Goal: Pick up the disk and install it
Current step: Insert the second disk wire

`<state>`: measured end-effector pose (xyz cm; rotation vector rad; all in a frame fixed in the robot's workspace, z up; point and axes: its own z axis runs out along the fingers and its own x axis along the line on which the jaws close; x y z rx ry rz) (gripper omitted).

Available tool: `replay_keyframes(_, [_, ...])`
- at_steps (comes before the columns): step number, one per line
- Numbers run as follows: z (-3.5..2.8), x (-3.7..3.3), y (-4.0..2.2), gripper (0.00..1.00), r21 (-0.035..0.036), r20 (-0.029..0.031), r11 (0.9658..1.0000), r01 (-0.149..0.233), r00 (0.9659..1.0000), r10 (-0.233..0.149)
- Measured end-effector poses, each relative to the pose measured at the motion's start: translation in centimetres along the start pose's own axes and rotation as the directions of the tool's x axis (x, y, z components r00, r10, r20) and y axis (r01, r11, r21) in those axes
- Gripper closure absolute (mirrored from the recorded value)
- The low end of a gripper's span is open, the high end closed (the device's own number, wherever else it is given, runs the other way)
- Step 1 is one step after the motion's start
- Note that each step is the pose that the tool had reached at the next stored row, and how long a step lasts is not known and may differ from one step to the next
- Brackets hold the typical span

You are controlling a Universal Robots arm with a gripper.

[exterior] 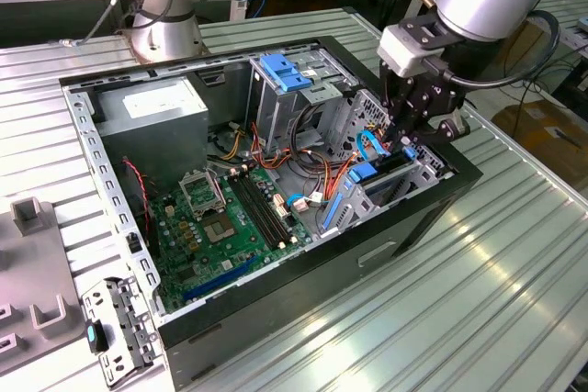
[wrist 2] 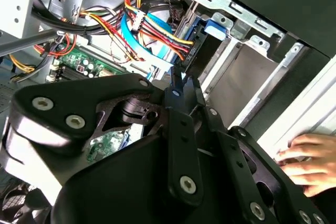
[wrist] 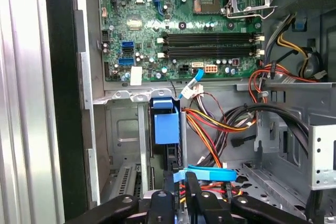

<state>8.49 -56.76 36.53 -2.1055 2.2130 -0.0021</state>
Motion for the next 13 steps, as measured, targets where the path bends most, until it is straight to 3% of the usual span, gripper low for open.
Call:
replay_keyframes(2, [0.0, 0.0, 0.0, 0.78, 0.0002, 0.0, 1.0, 0.0, 1.0, 0.0])
replay_keyframes(4, [-0.01, 0.0, 0.01, 0.89, 0.0003, -0.0002, 1.0, 0.0, 1.0, 0.0])
replay_keyframes(13, [-0.02, 0.0, 0.06, 0.89, 0.0017, -0.0001, 1.0, 0.0, 1.0, 0.0])
